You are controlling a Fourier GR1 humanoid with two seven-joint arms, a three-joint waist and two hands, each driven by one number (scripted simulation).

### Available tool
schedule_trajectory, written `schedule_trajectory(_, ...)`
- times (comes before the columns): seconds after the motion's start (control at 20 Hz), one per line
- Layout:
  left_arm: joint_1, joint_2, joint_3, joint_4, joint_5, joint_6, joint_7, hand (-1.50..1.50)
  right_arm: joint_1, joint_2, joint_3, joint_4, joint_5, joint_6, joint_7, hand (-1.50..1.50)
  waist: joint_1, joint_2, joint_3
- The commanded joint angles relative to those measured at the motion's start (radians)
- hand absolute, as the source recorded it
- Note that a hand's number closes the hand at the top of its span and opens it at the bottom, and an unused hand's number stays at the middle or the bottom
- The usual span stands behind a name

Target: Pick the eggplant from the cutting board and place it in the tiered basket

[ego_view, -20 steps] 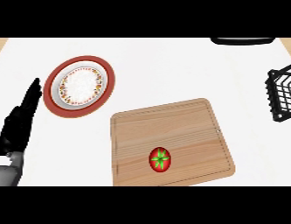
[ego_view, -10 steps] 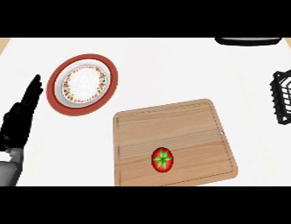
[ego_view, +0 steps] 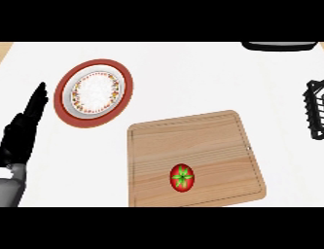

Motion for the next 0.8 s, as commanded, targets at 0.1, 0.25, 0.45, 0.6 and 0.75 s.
schedule_trajectory(0.1, -0.05, -0.022, 0.001, -0.001, -0.015, 0.009, 0.041, 0.0, 0.063, 0.054, -0.118, 0.114, -0.128, 0.13, -0.033, -1.5, -0.005, 0.001, 0.0)
schedule_trajectory(0.25, -0.032, -0.033, 0.003, 0.03, -0.02, -0.001, 0.003, 0.0, 0.121, 0.116, -0.159, 0.136, -0.116, 0.052, -0.097, -1.5, -0.004, 0.001, 0.0)
schedule_trajectory(0.45, 0.005, -0.009, 0.034, 0.019, -0.001, -0.027, -0.021, 0.0, 0.13, 0.11, -0.271, 0.112, -0.178, 0.003, -0.126, -1.5, -0.006, -0.003, -0.001)
schedule_trajectory(0.6, -0.075, 0.003, 0.046, 0.036, 0.001, -0.05, 0.042, 0.0, 0.131, 0.102, -0.336, 0.114, -0.176, -0.028, -0.174, -1.5, -0.008, -0.002, 0.0)
schedule_trajectory(0.75, 0.007, -0.018, 0.04, 0.017, -0.022, -0.025, -0.024, 0.0, 0.219, 0.065, -0.431, 0.11, -0.242, -0.023, -0.277, -1.5, -0.019, -0.006, 0.0)
